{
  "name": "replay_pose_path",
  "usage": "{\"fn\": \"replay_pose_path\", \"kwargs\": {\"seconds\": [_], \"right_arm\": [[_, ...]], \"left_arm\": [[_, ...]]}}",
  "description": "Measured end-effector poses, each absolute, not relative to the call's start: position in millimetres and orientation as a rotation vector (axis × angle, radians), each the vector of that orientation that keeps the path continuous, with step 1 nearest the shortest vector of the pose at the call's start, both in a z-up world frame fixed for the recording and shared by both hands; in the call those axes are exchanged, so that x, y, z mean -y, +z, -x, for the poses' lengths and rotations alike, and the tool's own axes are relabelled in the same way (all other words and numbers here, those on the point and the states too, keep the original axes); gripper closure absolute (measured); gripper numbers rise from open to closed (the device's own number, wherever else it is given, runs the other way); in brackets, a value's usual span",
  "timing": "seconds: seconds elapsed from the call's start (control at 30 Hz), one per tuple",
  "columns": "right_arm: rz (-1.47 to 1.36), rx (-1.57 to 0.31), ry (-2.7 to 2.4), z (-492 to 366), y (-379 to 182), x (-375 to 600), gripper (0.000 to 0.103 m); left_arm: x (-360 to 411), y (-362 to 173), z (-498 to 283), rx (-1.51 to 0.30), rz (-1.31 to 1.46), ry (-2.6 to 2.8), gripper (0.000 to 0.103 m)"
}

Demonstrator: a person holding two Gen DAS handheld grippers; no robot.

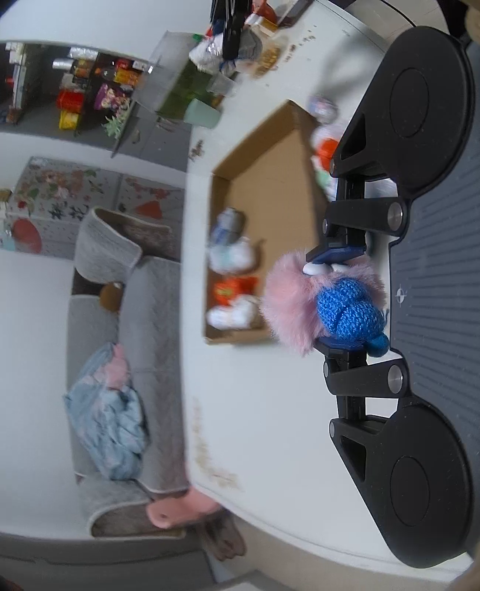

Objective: Organize objects
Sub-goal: 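Grasp the pink fluffy toy with the left tool while the right tool grasps the grey knit bundle, then lower both held items into the box beside the sock bundle and open both tools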

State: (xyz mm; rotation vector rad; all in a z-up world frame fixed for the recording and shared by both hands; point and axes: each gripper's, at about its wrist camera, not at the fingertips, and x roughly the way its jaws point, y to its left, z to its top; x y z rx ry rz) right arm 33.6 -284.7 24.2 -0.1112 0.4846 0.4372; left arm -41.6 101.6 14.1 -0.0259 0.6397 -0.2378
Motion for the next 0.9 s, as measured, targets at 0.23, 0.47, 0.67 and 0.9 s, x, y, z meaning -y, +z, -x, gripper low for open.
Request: {"fn": "replay_pose_path", "kwargs": {"seconds": [0.23,0.47,0.67,0.9], "right_arm": [[0.192,-0.463,0.481,-75.2,34.3,276.0,0.049],[0.242,-0.469,0.508,-100.4,34.4,269.9,0.049],[0.289,-0.516,0.509,-128.7,23.6,267.3,0.049],[0.349,-0.563,0.507,-152.4,6.2,265.9,0.048]], "left_arm": [[-54.5,53.4,-5.2,-0.573,-0.019,-0.334,0.058],[-3.8,62.5,-52.0,-0.565,-0.049,-0.408,0.058],[37.1,46.5,-102.1,-0.599,-0.059,-0.459,0.058],[73.1,-1.1,-168.1,-0.716,0.011,-0.493,0.058]]}}
